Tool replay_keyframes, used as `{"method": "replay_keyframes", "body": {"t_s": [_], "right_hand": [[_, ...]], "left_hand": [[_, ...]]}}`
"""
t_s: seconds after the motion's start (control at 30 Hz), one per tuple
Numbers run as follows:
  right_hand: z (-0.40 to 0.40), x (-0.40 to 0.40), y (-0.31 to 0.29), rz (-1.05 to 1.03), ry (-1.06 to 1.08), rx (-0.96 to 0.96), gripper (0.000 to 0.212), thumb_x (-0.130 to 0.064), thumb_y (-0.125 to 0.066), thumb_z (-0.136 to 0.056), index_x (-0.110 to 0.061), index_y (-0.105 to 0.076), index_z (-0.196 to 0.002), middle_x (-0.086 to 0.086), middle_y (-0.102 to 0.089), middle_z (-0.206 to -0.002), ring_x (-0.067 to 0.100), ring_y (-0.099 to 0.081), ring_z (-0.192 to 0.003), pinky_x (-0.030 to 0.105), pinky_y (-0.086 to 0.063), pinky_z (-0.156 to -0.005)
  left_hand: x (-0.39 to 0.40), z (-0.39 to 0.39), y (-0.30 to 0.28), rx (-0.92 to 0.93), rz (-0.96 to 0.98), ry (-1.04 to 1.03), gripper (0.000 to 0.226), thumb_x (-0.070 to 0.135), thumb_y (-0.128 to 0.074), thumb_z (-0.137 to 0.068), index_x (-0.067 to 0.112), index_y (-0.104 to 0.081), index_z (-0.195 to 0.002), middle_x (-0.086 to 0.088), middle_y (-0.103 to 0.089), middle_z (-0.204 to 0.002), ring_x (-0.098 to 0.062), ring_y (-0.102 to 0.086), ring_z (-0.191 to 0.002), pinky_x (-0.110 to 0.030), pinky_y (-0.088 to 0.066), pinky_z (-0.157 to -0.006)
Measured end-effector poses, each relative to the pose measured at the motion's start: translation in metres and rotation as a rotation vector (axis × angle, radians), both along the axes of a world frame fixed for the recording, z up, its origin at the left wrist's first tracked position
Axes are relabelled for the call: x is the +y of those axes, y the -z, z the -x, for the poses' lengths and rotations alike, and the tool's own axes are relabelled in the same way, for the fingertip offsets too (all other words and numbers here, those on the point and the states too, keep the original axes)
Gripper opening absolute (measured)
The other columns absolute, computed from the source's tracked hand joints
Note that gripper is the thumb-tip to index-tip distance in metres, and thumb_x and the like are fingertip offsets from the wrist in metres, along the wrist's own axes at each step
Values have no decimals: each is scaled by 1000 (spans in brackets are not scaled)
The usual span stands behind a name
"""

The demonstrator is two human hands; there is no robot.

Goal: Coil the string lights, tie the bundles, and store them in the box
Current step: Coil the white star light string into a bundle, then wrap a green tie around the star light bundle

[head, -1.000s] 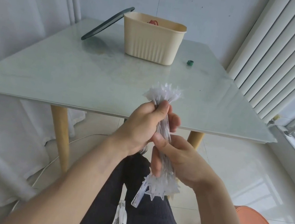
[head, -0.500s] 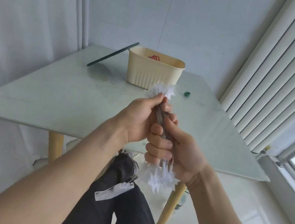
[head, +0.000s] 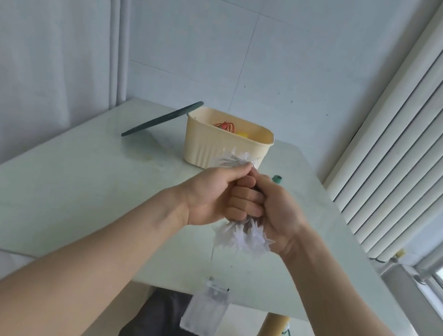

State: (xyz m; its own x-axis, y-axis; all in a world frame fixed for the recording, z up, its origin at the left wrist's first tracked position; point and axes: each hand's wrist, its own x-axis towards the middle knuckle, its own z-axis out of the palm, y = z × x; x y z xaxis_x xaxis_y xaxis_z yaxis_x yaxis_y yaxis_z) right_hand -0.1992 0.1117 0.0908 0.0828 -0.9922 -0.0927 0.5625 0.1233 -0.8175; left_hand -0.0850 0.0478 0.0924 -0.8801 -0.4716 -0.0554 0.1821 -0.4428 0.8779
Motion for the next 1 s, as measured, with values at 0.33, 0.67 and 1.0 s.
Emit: {"method": "replay_keyframes", "body": {"t_s": [0.33, 0.67, 1.0], "right_hand": [[49, -76, -3, 59, -28, 687, 51, -45, -42, -105, -2, -60, -127, 7, -72, -119, 18, -66, -115, 33, -47, -105], [142, -107, 45, -177, 790, 971, 31, 5, -53, -89, -3, -70, -113, 4, -70, -103, 23, -67, -92, 39, -56, -93], [209, -165, 95, -215, 480, 1751, 47, -9, -51, -96, -12, -51, -142, 9, -46, -150, 32, -43, -136, 38, -33, -114]], "left_hand": [[-71, 24, -14, -303, 560, -320, 39, 28, -33, -109, 18, -65, -90, -1, -65, -86, -17, -60, -82, -32, -46, -74], [-123, 36, -21, -394, 674, -318, 34, 22, -27, -110, 12, -40, -80, -1, -40, -60, -16, -39, -47, -32, -43, -56], [-125, 61, 32, -304, 426, -213, 37, 30, -25, -110, 16, -37, -78, 8, -36, -54, -7, -24, -41, -19, -24, -39]]}}
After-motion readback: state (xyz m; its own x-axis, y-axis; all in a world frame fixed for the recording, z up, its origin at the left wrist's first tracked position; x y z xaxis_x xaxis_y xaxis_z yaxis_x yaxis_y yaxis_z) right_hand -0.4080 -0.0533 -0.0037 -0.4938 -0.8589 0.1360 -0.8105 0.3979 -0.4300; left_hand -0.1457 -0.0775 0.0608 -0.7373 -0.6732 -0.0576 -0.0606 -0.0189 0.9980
